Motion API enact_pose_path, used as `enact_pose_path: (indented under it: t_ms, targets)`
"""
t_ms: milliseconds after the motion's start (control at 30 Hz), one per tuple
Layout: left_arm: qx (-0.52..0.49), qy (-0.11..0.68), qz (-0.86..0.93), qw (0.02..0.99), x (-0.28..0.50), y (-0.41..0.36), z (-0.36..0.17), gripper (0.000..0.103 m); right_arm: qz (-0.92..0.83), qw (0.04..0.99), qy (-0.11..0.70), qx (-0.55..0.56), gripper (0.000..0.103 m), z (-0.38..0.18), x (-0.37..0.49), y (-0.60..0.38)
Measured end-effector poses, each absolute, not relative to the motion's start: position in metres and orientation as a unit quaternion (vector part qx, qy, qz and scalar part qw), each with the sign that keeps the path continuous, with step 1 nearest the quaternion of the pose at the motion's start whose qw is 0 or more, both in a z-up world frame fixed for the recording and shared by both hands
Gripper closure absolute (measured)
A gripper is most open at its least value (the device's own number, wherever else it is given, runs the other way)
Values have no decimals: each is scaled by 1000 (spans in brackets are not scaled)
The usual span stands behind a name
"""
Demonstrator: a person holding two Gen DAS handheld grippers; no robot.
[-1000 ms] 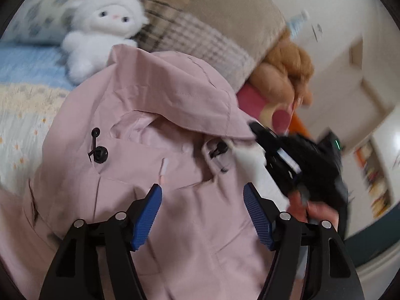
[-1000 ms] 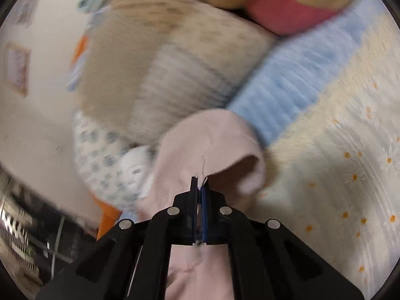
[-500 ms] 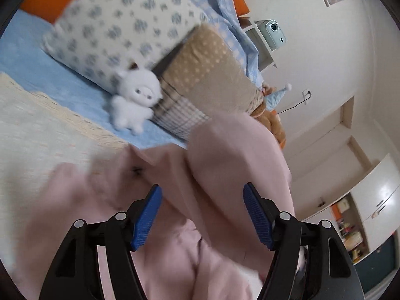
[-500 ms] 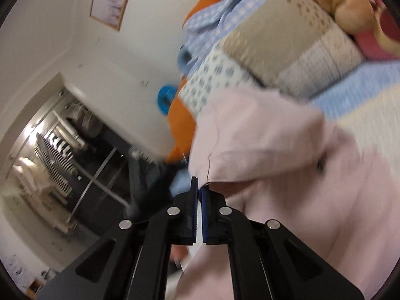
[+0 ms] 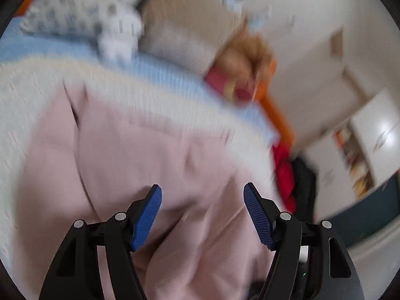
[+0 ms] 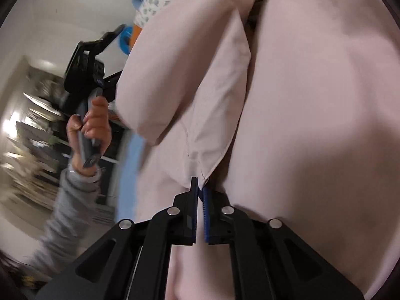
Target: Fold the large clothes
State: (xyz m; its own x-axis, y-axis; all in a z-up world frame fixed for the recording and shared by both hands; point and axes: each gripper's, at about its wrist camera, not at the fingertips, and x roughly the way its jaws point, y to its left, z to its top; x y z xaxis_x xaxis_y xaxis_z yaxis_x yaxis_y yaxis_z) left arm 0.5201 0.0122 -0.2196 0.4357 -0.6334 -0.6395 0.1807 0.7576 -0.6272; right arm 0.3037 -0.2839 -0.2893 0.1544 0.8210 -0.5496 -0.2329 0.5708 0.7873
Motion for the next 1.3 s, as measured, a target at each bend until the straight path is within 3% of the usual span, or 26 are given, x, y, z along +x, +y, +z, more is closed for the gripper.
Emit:
enact_pose_path:
  t_ms: [33,100,133,233,400,467,567,667,733,833,1133,1300]
  targets:
    - [-220,499,-244,802,519,-1,-239,34,368,721,530,255,92,-280,302,-284]
    - [-168,541,-214,796,514,-20,-275,35,360,755,511,200,74,-255,295,-281]
    - [-145,541,-209,802,510,-26,-284,34,354,782,487,160,59,-234,289,-280]
    - [-113,524,-208,818,499,-34,-272,34,341,833,427,82,57,-183,278,-277]
    - [-117,453,-218,857,465,-26,-214,34,314,880,349,69,60,-130,317,-279]
    - [-120,445,-224,859,452,-25,-202,34,295,887,351,59,75,-137,341,-272]
    - [-115,458,-234,850,434,-31,-208,34,276,879,385,45,86,-172,372,-262]
    - [-95,493,-230,834,428,-34,-243,35,255,868,426,16,86,-219,389,-245]
    - [-102,514,-216,824,436,-31,-266,35,238,864,444,-14,92,-250,388,-237]
    - [-103,505,-210,831,445,-25,-283,36,228,854,465,-36,93,-284,390,-231]
    - [-159,456,-234,844,394,0,-234,36,285,874,386,-76,88,-216,315,-211]
    - [-174,479,-228,830,389,-1,-253,34,283,856,425,-75,88,-242,302,-187]
